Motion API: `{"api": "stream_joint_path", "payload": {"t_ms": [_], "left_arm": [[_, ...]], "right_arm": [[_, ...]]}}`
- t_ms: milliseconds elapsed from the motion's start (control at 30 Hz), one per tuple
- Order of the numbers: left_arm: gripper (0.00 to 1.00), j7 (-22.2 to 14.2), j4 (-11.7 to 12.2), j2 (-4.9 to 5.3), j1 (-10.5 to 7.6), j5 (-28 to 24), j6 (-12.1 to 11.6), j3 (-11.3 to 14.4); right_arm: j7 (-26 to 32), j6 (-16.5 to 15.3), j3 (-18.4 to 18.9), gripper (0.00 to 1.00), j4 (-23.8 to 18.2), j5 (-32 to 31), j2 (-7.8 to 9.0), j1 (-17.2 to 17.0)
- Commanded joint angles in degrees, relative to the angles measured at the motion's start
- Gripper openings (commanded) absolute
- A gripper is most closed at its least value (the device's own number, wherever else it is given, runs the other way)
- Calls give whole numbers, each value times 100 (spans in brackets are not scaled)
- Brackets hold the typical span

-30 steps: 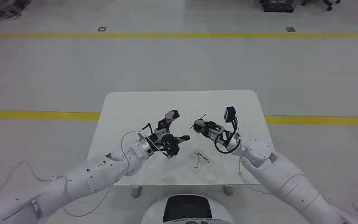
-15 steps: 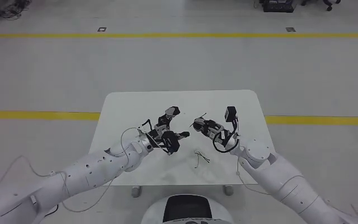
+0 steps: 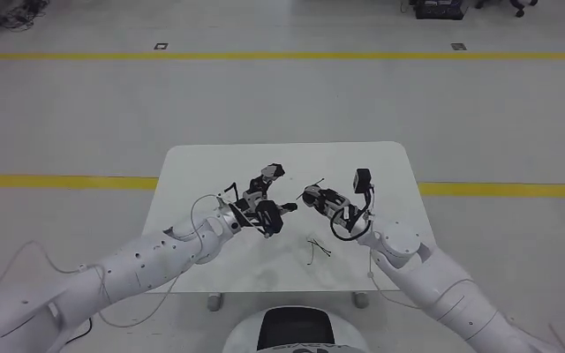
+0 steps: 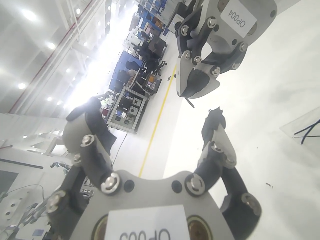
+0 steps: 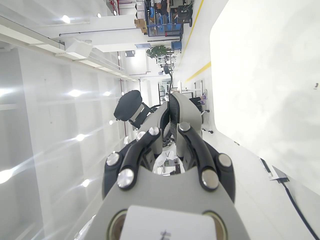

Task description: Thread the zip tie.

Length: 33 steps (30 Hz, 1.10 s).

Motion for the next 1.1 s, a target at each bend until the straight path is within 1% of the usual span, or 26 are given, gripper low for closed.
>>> {"api": "stream_joint_path", "payload": {"t_ms": [0, 133, 267, 467, 667, 800, 867, 1000, 1067], "left_arm": [[55, 11, 17, -8, -18, 0, -56, 0], [47, -14, 32, -28, -49, 0, -120, 0], [42, -20, 46, -44, -59, 0, -149, 0], [39, -19, 65, -59, -75, 0, -180, 0], [38, -12, 67, -72, -101, 0, -275, 0], [34, 4, 66, -78, -113, 0, -326, 0], [29, 30, 75, -77, -131, 0, -412, 0], [25, -14, 65, -77, -158, 0, -508, 0], [25, -46, 63, -78, -172, 0, -555, 0]], "right_arm": [[-18, 19, 17, 0, 2, 22, -24, -8], [-57, 85, 47, 0, 14, 10, -76, -3], [-78, 178, 66, 0, 25, -64, -123, 5], [-103, 282, 123, 0, 24, -166, -182, -18], [-39, 332, 194, 0, 12, -256, -229, -63], [-21, 388, 233, 0, 1, -317, -260, -85], [-7, 406, 253, 0, -2, -341, -277, -96], [7, 417, 297, 0, -2, -358, -310, -127], [4, 398, 325, 0, 1, -356, -324, -151]]}}
